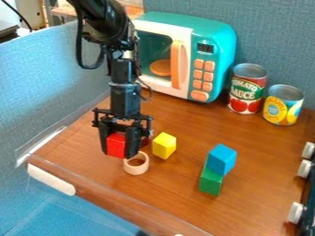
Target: Put the red cube on top of the circular object
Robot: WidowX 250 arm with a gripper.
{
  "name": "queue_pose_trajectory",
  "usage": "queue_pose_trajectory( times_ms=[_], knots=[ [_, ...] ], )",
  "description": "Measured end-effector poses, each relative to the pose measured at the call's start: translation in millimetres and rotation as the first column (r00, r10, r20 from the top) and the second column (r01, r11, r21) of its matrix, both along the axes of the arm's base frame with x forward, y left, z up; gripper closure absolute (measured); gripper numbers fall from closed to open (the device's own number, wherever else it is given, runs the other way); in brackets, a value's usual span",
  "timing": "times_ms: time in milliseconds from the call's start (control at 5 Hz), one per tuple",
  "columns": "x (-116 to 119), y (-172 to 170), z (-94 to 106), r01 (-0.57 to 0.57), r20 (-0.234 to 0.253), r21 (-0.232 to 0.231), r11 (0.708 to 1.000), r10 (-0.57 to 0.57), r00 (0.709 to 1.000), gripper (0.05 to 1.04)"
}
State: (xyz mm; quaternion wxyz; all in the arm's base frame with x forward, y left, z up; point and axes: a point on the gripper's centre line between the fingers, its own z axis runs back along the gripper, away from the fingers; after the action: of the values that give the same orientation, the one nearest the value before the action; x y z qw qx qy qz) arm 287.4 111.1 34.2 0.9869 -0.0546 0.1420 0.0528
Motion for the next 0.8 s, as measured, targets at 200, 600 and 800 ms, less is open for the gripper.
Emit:
queue_pose_trajectory(
  times_ms=[200, 600, 800],
  knots=[
    [9.2, -16.4, -2.0, 0.052, 0.023, 0.015, 0.999, -0.053, 0.998, 0.462],
    [21.9, -35.0, 7.4, 0.099, 0.099, 0.072, 0.992, -0.106, 0.989, 0.462],
    [17.4, -24.1, 3.6, 0.064, 0.083, 0.067, 0.996, -0.069, 0.994, 0.462]
  ],
)
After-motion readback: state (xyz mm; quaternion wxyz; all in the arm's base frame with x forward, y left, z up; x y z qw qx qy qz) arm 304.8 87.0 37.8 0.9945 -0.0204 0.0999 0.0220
